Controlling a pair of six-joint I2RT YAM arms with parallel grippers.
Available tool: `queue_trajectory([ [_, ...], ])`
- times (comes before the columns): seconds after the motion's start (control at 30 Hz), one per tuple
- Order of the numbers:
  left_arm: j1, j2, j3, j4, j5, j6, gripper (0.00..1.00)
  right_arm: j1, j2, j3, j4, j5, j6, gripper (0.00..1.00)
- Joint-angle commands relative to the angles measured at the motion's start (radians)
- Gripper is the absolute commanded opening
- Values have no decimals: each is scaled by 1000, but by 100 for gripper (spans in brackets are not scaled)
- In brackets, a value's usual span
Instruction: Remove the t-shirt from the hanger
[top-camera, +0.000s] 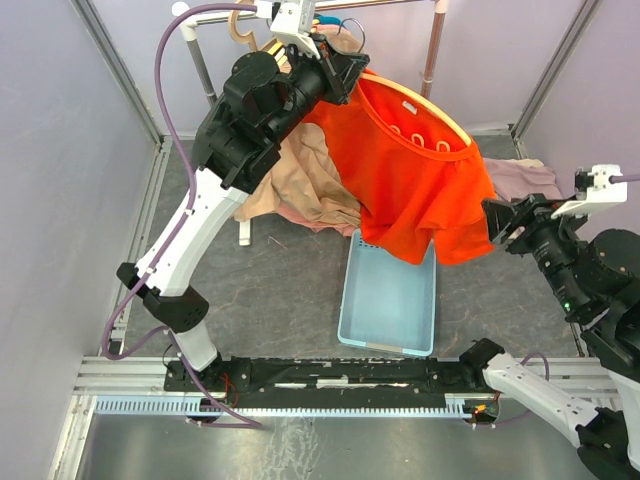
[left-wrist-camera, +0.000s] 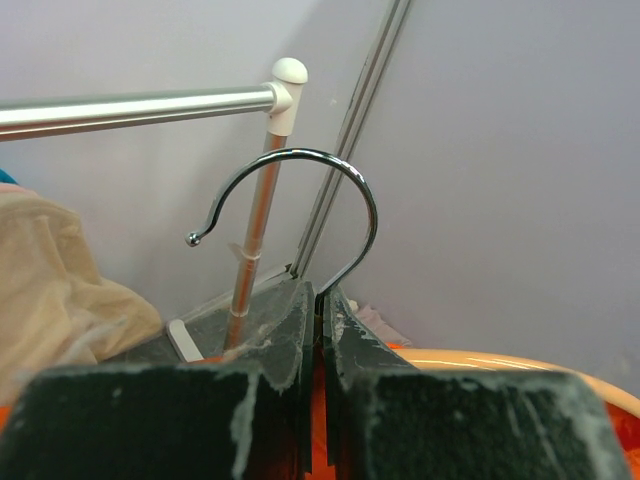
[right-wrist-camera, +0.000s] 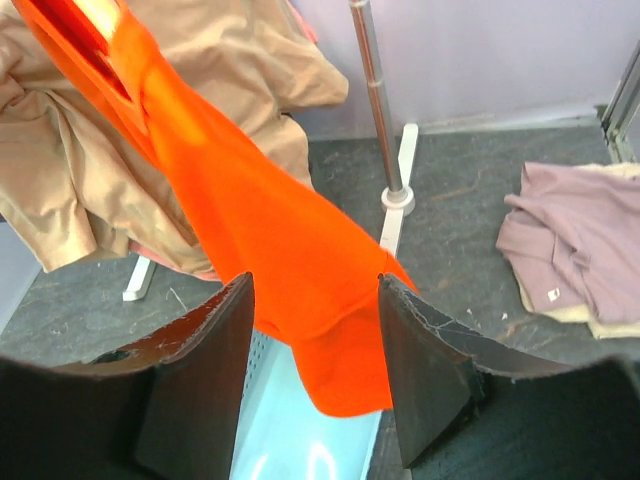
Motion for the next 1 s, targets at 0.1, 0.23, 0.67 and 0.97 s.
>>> queue_trajectory([
  [0.1,0,-56,13,99,34,-56,3,2,98,87,109,-36,-128,60],
  [0.23,-1,-58,13,100,42,-62,3,2,121,88,142,-40,-145,59],
  [0.67,-1,-57,22,125,4,-100,3,1,90,57,134,41,-99,1],
  [0.97,0,-74,-29,173,15,-114,3,2,50,-22,120,94,47,1],
])
